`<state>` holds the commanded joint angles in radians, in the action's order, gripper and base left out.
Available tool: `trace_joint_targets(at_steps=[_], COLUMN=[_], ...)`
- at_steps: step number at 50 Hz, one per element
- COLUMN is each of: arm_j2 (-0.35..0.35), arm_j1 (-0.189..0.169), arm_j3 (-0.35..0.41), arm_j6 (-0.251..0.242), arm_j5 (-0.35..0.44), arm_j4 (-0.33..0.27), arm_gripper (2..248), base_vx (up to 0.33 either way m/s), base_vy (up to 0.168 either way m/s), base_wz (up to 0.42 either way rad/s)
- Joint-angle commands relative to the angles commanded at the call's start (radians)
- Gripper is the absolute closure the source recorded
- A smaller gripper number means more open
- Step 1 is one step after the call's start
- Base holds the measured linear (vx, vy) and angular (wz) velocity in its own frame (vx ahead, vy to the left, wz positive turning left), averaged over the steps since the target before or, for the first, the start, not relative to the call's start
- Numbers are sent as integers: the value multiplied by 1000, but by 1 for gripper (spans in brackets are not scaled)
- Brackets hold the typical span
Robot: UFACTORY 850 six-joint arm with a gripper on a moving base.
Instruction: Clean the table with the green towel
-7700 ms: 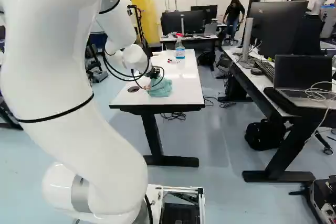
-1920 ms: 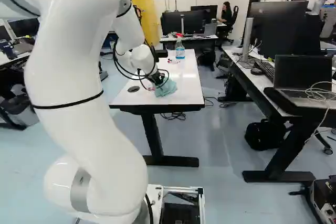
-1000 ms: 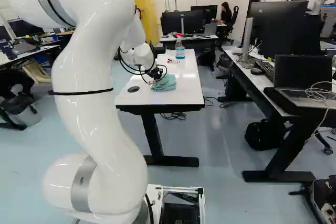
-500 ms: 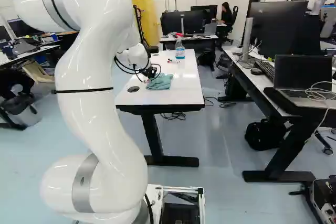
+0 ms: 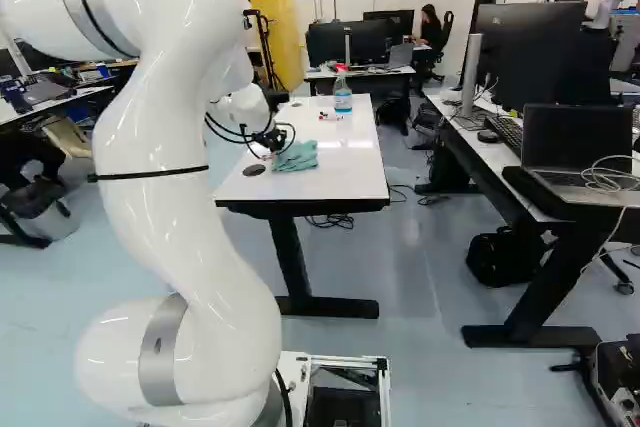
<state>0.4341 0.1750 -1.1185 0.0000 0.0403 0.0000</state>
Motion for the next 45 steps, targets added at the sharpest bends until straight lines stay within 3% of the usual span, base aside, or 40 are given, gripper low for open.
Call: trace_joint_targets(at_steps=[45], arm_j2=[-193], arm_j1=[13], arm_j3=[239], arm_j6=[0], arm_j5=[0], arm_j4=[0], arm_gripper=[226], base_vx=[0], base_vy=[0], base_wz=[0])
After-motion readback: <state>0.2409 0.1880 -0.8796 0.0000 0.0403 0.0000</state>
